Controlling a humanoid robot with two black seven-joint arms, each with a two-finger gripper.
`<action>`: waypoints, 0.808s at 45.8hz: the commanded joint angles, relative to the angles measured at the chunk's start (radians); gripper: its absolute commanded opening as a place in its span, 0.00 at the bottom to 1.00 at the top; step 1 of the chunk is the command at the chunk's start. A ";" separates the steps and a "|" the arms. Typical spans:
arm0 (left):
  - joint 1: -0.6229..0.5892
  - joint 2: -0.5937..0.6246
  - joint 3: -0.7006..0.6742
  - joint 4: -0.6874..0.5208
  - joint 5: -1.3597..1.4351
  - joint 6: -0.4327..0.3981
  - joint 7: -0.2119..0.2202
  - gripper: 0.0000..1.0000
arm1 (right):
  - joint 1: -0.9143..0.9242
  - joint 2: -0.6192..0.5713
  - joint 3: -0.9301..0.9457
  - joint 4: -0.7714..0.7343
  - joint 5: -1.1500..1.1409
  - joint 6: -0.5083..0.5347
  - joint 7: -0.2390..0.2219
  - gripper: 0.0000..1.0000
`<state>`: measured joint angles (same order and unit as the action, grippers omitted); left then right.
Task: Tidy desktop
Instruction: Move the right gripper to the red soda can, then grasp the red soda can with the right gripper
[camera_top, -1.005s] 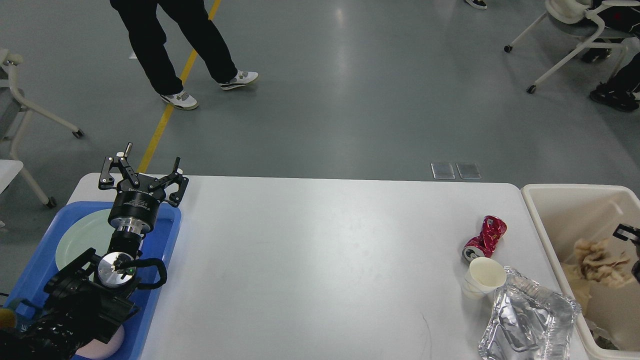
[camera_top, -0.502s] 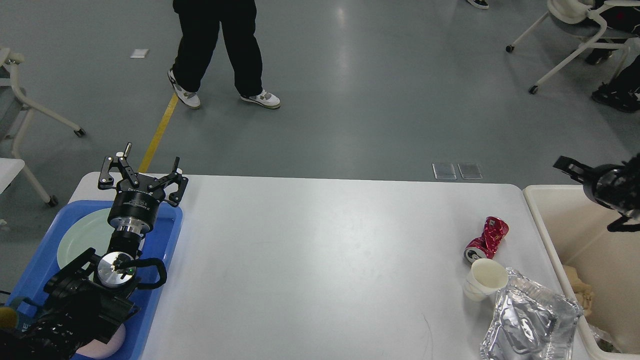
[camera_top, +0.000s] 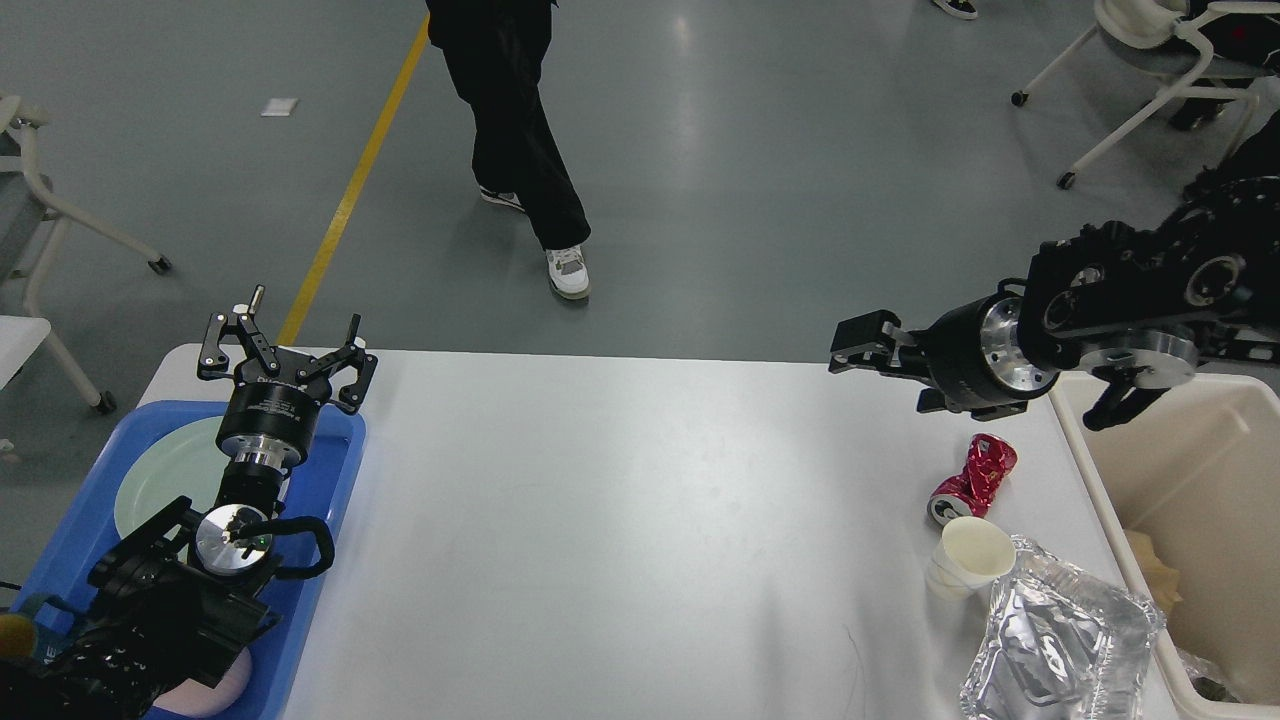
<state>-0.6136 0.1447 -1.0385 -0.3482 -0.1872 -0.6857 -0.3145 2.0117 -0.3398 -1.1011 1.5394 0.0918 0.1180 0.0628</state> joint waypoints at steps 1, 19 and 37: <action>0.000 0.000 0.000 0.000 0.000 0.000 0.000 0.97 | 0.022 0.061 0.003 0.013 0.000 -0.001 0.009 1.00; 0.000 0.000 0.000 0.000 0.000 0.000 0.000 0.97 | -0.287 0.070 -0.097 -0.299 -0.006 -0.012 0.008 1.00; 0.000 0.000 0.000 0.000 0.000 0.000 0.000 0.97 | -0.783 0.071 -0.099 -0.832 0.014 -0.021 0.003 1.00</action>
<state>-0.6136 0.1442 -1.0385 -0.3482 -0.1871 -0.6857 -0.3145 1.3037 -0.2708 -1.2001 0.7532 0.1001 0.0989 0.0680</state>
